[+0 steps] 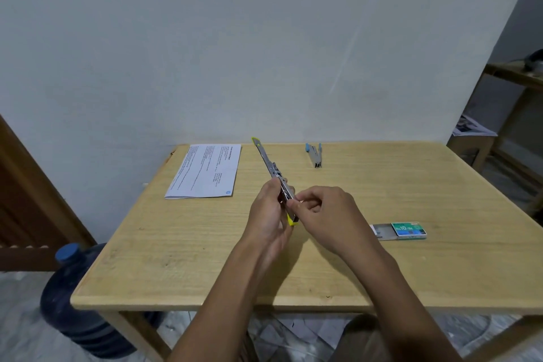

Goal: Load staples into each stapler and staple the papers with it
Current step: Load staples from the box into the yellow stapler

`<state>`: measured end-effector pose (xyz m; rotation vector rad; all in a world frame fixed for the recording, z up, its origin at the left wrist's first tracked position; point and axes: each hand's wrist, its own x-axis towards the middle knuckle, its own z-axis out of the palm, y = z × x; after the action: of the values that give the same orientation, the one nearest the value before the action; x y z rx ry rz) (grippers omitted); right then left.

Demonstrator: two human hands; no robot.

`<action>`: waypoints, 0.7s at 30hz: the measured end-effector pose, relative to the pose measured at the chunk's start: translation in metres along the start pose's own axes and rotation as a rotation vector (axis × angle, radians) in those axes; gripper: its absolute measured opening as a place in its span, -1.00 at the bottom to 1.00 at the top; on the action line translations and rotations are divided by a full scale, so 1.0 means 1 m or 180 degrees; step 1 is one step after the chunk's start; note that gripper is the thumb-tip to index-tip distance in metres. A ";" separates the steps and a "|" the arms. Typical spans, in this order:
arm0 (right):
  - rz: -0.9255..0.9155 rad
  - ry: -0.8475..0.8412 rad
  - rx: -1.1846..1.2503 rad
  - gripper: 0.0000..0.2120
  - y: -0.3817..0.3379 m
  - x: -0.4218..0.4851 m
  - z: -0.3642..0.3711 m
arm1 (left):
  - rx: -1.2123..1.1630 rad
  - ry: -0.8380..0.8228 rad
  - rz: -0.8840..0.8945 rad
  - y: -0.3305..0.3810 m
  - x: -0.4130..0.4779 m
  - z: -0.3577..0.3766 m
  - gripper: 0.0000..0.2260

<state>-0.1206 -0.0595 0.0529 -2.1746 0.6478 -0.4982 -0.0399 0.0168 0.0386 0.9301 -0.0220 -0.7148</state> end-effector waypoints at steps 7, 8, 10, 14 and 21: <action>-0.0019 -0.0201 -0.0193 -0.88 -0.007 0.001 -0.001 | 0.0284 -0.0121 0.0218 -0.001 0.000 -0.004 -0.80; -0.0025 -0.0208 -0.0224 -0.89 -0.008 0.000 -0.001 | 0.0282 -0.0151 0.0240 -0.001 0.001 -0.005 -0.80; -0.0032 -0.0225 -0.0265 -0.90 -0.010 -0.001 0.000 | 0.0368 -0.0209 0.0253 -0.002 0.002 -0.005 -0.79; -0.0106 -0.0343 -0.0631 -0.78 -0.010 -0.005 0.003 | 0.0568 -0.0198 0.0268 -0.004 0.001 -0.005 -0.80; -0.0317 -0.0209 -0.1034 -0.73 0.007 0.003 -0.016 | 0.0880 -0.0322 0.0216 -0.010 0.004 -0.015 -0.79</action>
<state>-0.1287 -0.0743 0.0575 -2.5280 0.6208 -0.3921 -0.0378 0.0214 0.0208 1.1504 -0.2457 -0.7059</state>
